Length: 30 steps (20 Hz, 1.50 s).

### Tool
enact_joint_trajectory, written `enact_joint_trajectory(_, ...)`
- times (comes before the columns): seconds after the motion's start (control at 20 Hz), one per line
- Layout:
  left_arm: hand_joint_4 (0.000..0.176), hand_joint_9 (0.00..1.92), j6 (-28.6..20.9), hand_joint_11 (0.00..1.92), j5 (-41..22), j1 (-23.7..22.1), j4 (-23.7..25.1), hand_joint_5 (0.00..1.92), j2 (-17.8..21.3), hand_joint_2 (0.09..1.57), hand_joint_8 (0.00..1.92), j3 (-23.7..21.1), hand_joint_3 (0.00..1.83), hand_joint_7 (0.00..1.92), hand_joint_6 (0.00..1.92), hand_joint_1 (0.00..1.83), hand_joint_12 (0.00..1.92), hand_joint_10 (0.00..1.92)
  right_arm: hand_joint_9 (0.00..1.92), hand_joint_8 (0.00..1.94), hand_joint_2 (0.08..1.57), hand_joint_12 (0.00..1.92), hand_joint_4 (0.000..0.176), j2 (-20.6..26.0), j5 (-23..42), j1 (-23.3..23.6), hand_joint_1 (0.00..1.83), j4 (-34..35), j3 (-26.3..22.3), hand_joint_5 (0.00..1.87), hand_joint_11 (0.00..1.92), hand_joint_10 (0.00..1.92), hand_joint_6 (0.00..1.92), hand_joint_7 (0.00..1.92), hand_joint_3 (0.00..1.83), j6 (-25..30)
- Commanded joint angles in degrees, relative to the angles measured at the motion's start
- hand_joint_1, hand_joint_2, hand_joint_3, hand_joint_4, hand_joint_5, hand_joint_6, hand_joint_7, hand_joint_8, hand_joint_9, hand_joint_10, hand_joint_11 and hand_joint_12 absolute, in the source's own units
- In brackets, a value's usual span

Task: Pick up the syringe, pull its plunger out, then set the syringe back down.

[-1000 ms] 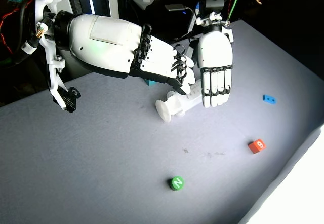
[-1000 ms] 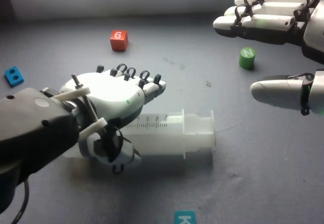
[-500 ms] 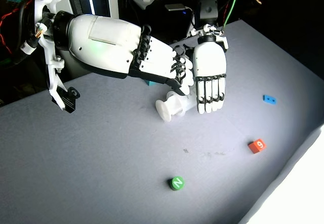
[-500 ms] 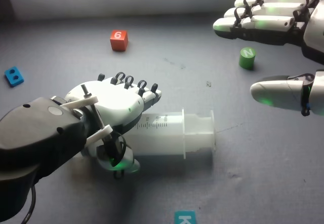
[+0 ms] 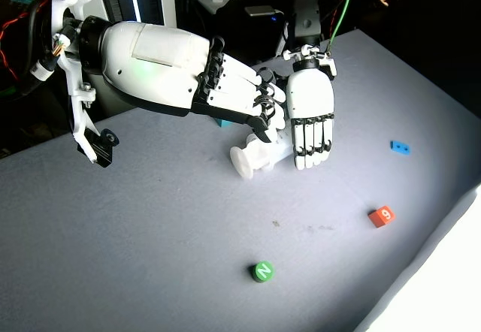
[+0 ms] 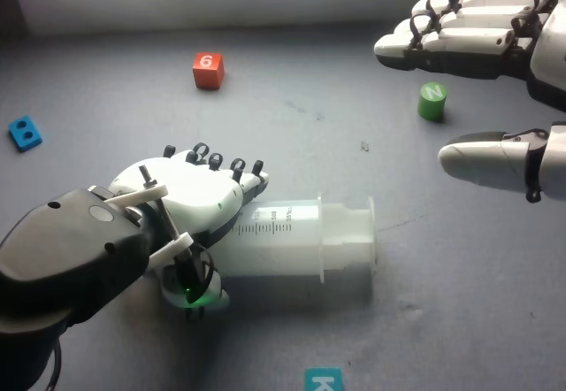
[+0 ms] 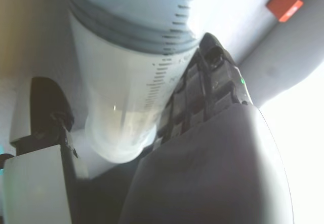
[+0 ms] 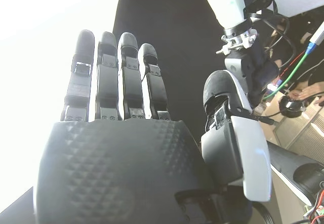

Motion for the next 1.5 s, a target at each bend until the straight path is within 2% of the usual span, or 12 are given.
enact_joint_trajectory(0.0, 0.000, 0.23, 0.0, 0.00, -1.3, 0.0, 2.5, 0.14, -0.6, 1.03, 0.01, 0.1, 0.01, 0.20, 0.01, 1.03, 0.65, 0.01, 0.30, 0.00, 1.32, 0.79, 0.000, 0.3, 7.0, 0.2, 0.07, 0.6, -0.2, 0.30, 0.00, 0.00, 0.01, 0.34, 0.00, 0.2)
enact_joint_trajectory(0.1, 0.000, 0.25, -0.2, 0.00, -1.3, 0.2, 2.6, 0.15, -0.9, 1.05, 0.01, 0.2, 0.01, 0.22, 0.01, 1.03, 0.67, 0.01, 0.30, 0.00, 1.32, 0.79, 0.000, 0.3, 7.0, 0.2, 0.06, 0.6, -0.2, 0.30, 0.00, 0.00, 0.00, 0.34, 0.00, 0.2)
enact_joint_trajectory(0.35, 0.000, 0.48, -0.3, 0.03, -1.7, 0.4, 2.8, 0.36, -1.5, 1.06, 0.01, 0.4, 0.00, 0.46, 0.02, 1.09, 1.04, 0.02, 0.30, 0.00, 1.32, 0.79, 0.000, 0.3, 7.0, 0.2, 0.02, 0.6, -0.2, 0.30, 0.00, 0.00, 0.00, 0.35, 0.00, 0.2)
enact_joint_trajectory(0.6, 0.000, 0.90, -0.5, 0.40, -2.0, 0.5, 2.8, 0.82, -1.9, 1.15, 0.04, 0.4, 0.00, 0.94, 0.03, 1.10, 0.98, 0.08, 0.35, 0.01, 1.32, 0.87, 0.000, 0.3, 7.0, 0.2, 0.06, 0.6, -0.2, 0.35, 0.00, 0.01, 0.01, 0.40, 0.00, 0.4)
enact_joint_trajectory(0.65, 0.000, 1.02, -0.5, 0.50, -2.1, 0.5, 2.8, 0.87, -2.0, 1.14, 0.88, 0.4, 0.00, 0.99, 0.80, 1.20, 1.10, 0.18, 0.35, 0.00, 1.31, 0.86, 0.000, 0.3, 7.0, 0.1, 0.07, 0.6, -0.2, 0.35, 0.00, 0.01, 0.01, 0.40, 0.00, 0.7)
enact_joint_trajectory(0.7, 0.000, 1.05, -0.5, 0.62, -2.3, 0.5, 2.7, 0.94, -2.0, 1.14, 1.12, 0.3, 0.00, 0.95, 0.90, 1.21, 1.11, 0.37, 0.35, 0.00, 1.31, 0.88, 0.000, 0.3, 7.0, 0.1, 0.09, 0.6, -0.2, 0.35, 0.00, 0.01, 0.00, 0.40, 0.00, 1.3)
enact_joint_trajectory(0.75, 0.000, 1.01, -0.5, 0.66, -2.6, 0.5, 2.4, 0.94, -2.1, 1.14, 1.18, 0.2, 0.00, 0.93, 0.95, 1.21, 1.13, 0.58, 0.36, 0.00, 1.31, 0.89, 0.000, 0.3, 7.0, 0.1, 0.10, 0.6, -0.2, 0.35, 0.00, 0.01, 0.01, 0.41, 0.00, 1.8)
enact_joint_trajectory(0.8, 0.001, 0.97, -0.5, 0.68, -2.8, 0.5, 2.2, 0.92, -2.1, 1.15, 1.16, 0.2, 0.00, 0.93, 1.02, 1.20, 1.14, 0.73, 0.37, 0.00, 1.31, 0.92, 0.000, 0.3, 7.0, 0.1, 0.08, 0.6, -0.2, 0.36, 0.00, 0.01, 0.01, 0.41, 0.00, 2.0)
enact_joint_trajectory(0.85, 0.018, 0.92, -0.5, 0.65, -3.1, 0.5, 2.0, 0.90, -2.1, 1.15, 1.15, 0.1, 0.00, 0.92, 1.09, 1.20, 1.16, 0.81, 0.37, 0.00, 1.31, 0.91, 0.000, 0.3, 7.0, 0.1, 0.08, 0.6, -0.2, 0.35, 0.00, 0.01, 0.01, 0.41, 0.00, 2.2)
enact_joint_trajectory(1.0, 0.024, 0.93, -0.6, 0.66, -3.1, 0.2, 1.9, 0.93, -2.0, 1.14, 1.08, 0.1, 0.00, 0.95, 1.07, 1.20, 1.15, 0.79, 0.38, 0.01, 1.30, 0.95, 0.000, 0.3, 7.9, 0.3, 0.11, 0.6, -0.2, 0.36, 0.00, 0.01, 0.01, 0.43, 0.00, 2.6)
enact_joint_trajectory(1.3, 0.027, 0.90, -0.4, 0.65, -3.1, -2.2, 0.3, 0.92, -0.7, 1.15, 1.12, -0.7, 0.00, 0.92, 1.09, 1.20, 1.14, 0.79, 0.37, 0.00, 1.31, 0.95, 0.000, -0.2, 8.1, 2.0, 0.09, 0.6, -0.2, 0.36, 0.00, 0.00, 0.00, 0.42, 0.00, 3.1)
enact_joint_trajectory(1.45, 0.015, 0.86, 1.3, 0.60, -3.1, -4.4, -1.9, 0.92, 0.8, 1.16, 1.21, -1.5, 0.00, 0.88, 1.05, 1.20, 1.19, 0.87, 0.38, 0.00, 1.31, 0.93, 0.000, -0.8, 8.0, 3.3, 0.08, 0.6, -0.1, 0.36, 0.00, 0.00, 0.00, 0.42, 0.00, 2.6)
